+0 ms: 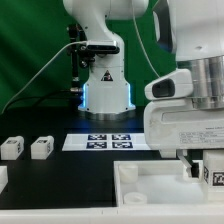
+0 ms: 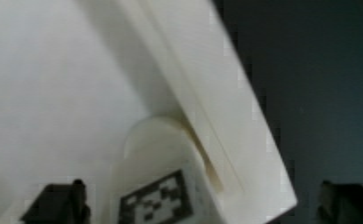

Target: Assemble one leg

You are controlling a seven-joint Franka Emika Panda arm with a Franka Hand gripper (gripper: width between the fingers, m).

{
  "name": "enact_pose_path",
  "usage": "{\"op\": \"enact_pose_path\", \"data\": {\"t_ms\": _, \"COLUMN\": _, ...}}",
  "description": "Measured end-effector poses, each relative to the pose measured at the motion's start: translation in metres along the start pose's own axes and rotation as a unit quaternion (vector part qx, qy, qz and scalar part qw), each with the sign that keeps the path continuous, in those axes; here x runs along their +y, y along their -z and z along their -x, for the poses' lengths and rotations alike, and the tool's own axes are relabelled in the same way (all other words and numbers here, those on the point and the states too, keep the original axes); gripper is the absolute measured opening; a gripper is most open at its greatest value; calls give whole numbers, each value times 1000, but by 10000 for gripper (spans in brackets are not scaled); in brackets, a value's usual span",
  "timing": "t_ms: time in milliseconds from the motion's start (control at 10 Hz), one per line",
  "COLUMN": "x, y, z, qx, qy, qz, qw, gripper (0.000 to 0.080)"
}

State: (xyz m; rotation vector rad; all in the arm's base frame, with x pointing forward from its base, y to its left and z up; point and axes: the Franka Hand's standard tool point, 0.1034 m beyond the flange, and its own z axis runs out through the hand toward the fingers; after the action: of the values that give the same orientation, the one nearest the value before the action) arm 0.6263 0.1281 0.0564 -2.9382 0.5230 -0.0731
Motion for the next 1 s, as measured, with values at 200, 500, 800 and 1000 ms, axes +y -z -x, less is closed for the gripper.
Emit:
{"op": "enact_pose_path", "data": {"t_ms": 200, "x": 4, "y": 1, "z": -6, "qx": 7, "qy": 166, "qz": 17, "qw": 986, "gripper": 649}}
{"op": "enact_pose_path", "data": {"t_ms": 500, "x": 3, "y": 1, "z": -5, "qx": 7, "qy": 130, "qz": 16, "qw": 991, "gripper": 439}}
{"op": "enact_pose_path", "data": {"t_ms": 800, "x": 10, "y": -1, "z": -6, "qx": 7, "qy": -18, "qz": 17, "qw": 1000, "gripper": 277}}
{"op": "enact_pose_path", "data": {"t_ms": 1000, "x": 10, "y": -1, "z": -6, "qx": 7, "qy": -131, "qz": 13, "qw": 991, "gripper": 276}}
